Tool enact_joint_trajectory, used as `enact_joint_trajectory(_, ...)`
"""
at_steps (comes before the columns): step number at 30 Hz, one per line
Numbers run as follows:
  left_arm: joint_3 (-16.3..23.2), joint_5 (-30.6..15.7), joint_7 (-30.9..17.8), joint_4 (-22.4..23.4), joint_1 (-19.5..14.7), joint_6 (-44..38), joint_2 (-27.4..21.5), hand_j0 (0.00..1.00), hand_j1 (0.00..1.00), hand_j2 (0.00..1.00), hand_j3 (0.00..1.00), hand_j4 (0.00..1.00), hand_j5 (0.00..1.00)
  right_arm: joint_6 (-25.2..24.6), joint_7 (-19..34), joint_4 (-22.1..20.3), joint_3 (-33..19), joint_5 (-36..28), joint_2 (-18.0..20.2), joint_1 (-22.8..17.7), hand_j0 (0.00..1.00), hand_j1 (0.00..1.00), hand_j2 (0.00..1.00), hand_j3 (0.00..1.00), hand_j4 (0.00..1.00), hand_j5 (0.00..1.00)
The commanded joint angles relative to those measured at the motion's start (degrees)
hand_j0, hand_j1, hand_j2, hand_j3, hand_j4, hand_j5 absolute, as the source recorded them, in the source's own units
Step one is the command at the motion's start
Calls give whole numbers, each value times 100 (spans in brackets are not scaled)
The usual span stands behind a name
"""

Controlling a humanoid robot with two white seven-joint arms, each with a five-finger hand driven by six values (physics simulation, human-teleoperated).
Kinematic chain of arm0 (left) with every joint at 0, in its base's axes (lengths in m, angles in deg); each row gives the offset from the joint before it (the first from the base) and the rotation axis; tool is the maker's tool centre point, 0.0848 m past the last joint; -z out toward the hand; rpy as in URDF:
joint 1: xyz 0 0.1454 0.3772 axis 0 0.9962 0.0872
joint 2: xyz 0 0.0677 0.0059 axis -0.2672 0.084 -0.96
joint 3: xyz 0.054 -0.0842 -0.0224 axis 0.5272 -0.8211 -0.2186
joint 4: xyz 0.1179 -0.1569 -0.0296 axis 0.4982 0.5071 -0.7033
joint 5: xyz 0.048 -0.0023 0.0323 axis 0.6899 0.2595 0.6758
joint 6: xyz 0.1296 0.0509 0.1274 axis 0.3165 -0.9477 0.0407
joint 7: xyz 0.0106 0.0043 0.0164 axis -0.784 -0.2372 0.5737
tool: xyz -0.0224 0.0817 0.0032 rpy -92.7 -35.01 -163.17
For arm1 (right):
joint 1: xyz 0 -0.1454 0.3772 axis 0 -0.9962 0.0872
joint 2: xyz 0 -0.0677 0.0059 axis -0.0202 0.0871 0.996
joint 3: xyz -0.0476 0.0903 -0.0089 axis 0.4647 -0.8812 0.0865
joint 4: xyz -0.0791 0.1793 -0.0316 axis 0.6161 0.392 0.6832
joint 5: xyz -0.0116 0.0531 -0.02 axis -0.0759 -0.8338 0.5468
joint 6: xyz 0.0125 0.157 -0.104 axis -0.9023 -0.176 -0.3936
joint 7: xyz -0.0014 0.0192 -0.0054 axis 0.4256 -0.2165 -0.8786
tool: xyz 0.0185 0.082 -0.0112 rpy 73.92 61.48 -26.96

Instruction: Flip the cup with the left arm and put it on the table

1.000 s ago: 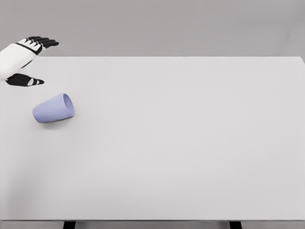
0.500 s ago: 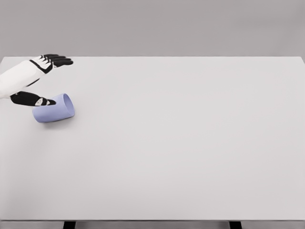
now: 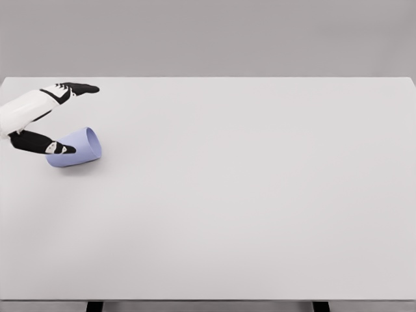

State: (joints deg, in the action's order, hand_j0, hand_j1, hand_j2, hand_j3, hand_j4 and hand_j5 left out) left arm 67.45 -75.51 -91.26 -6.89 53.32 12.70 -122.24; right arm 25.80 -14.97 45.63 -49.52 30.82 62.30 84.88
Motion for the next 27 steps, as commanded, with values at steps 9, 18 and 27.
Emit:
enact_joint_trajectory(9, 94, -6, -4, -22, -35, -2122, 468, 100, 100, 100, 100, 100, 100, 2, 1, 1, 0, 4, 0, 0, 100, 100, 100, 100, 100, 100)
enact_joint_trajectory(18, 94, -77, -4, -285, 0, -2958, 732, 100, 100, 100, 100, 100, 100, -7, 1, 1, 0, 4, 0, 0, 100, 100, 100, 100, 100, 100)
enact_joint_trajectory(27, 349, -33, -4, -172, 35, -2967, 872, 100, 100, 100, 100, 100, 100, 2, 1, 1, 0, -4, 0, 0, 100, 100, 100, 100, 100, 100)
